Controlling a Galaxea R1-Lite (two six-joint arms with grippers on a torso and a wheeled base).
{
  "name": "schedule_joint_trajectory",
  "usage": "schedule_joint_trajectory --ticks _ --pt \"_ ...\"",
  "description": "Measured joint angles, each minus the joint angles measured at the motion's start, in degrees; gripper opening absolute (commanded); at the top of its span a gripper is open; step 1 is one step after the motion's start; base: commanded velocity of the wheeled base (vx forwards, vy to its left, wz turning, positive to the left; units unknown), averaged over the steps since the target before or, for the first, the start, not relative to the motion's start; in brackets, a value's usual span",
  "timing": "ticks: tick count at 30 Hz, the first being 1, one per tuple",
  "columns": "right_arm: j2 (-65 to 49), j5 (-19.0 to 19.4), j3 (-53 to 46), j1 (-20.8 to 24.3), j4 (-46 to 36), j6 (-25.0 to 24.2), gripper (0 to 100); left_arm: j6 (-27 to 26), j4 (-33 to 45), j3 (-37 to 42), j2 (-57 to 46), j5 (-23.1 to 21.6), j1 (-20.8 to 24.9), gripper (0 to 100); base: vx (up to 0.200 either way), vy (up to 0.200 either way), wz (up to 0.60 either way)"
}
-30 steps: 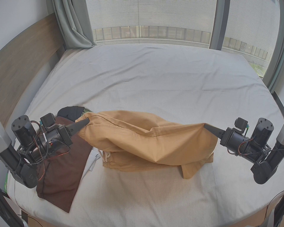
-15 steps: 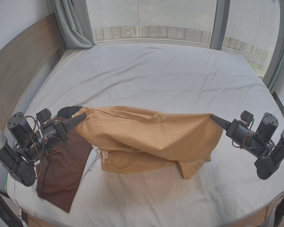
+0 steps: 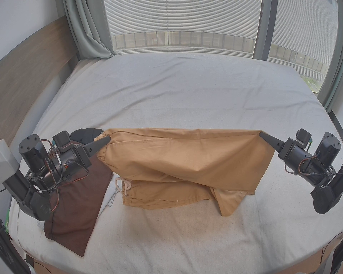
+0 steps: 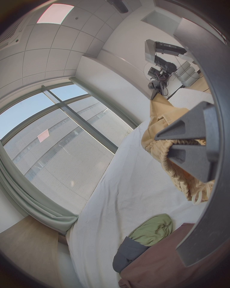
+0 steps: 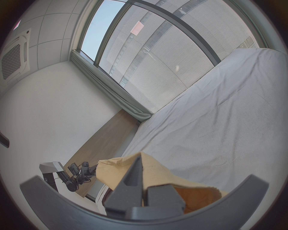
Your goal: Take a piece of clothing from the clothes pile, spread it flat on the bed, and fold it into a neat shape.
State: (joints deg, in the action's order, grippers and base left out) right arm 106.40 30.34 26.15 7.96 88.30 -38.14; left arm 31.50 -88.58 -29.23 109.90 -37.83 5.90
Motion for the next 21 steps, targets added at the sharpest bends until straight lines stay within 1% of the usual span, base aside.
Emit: schedule_joint_trajectory --ticks 2,10,21 --pt "-0.1 0.1 0.1 -0.5 0.0 0.0 0 0.0 0.0 -1.0 0.8 1.3 0.2 0 0.0 0.0 0.0" --pt "-0.4 0.6 0.5 -1.7 0.0 0.0 0 0.0 0.0 -3.8 2.8 3.5 0.3 0 0.0 0.0 0.0" --pt "-0.4 0.6 1.0 -2.3 0.0 0.1 0 0.2 0.0 -5.2 3.9 4.0 0.0 0 0.0 0.0 0.0"
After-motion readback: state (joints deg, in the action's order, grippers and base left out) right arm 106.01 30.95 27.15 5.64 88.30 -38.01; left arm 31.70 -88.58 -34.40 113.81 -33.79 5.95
